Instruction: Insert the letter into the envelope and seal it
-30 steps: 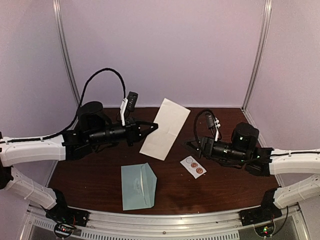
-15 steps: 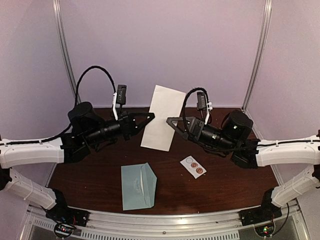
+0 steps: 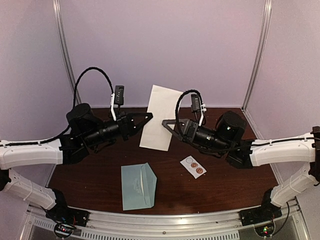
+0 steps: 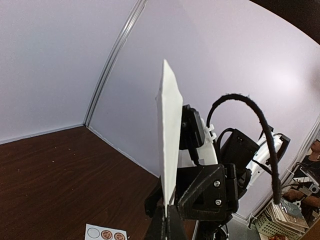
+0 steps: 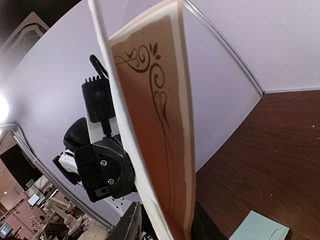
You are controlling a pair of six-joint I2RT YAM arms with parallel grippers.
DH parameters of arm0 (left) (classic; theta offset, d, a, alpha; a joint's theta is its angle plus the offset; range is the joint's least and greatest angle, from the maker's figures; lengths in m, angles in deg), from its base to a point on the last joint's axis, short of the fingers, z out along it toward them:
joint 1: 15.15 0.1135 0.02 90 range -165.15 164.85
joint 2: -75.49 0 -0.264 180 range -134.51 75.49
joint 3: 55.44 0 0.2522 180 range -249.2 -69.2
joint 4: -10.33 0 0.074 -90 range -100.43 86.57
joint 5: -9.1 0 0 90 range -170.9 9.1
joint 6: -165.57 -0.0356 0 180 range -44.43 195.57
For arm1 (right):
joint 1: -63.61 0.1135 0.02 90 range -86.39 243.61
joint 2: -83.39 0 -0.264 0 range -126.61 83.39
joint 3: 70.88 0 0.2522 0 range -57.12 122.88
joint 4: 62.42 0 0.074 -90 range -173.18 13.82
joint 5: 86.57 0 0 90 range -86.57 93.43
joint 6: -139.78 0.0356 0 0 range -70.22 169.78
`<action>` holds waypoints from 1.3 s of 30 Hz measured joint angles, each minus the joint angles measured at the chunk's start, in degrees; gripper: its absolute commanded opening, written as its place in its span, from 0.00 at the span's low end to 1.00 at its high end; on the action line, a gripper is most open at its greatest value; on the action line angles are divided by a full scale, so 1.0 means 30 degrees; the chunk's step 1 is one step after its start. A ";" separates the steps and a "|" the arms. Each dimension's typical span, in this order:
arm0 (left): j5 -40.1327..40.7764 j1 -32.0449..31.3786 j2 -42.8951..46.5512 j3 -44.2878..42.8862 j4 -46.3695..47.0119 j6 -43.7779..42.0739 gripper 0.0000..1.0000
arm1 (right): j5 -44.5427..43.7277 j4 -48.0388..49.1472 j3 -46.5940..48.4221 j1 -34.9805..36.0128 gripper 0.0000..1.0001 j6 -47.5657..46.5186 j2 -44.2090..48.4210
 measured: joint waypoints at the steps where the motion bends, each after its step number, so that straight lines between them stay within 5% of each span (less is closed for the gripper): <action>1: 0.0000 0.0000 0.0000 0.0000 0.0000 0.0007 0.00 | 0.0000 -0.0007 0.0087 0.0000 0.32 0.0007 -0.0022; 5: 0.0000 0.0000 0.0000 0.0000 0.0022 0.0080 0.00 | 0.0000 0.0277 0.0495 0.0000 0.25 0.0036 -0.0219; 10: 0.0007 0.0000 0.0000 0.0007 0.0044 0.0211 0.01 | -0.0131 0.0277 0.0758 0.0015 0.02 0.0335 -0.0408; 16: 0.0605 0.0000 0.0226 0.0095 -0.1115 0.0554 0.66 | -0.0561 -0.0313 0.0867 -0.0036 0.00 0.0488 -0.0539; 22: 0.2382 0.0015 0.2361 0.0707 -0.6339 0.1741 0.85 | -0.0729 -0.1588 0.0561 -0.0648 0.00 0.0903 -0.0204; 31: 0.2404 0.0561 0.2521 0.3446 -1.2794 0.4131 0.88 | -0.0423 -0.6987 -0.0248 -0.0816 0.00 0.2404 0.0226; 39: 0.0379 0.2113 0.2572 0.6433 -1.5351 0.5340 0.75 | 0.0503 -0.9734 -0.0933 0.0474 0.00 0.4714 -0.1144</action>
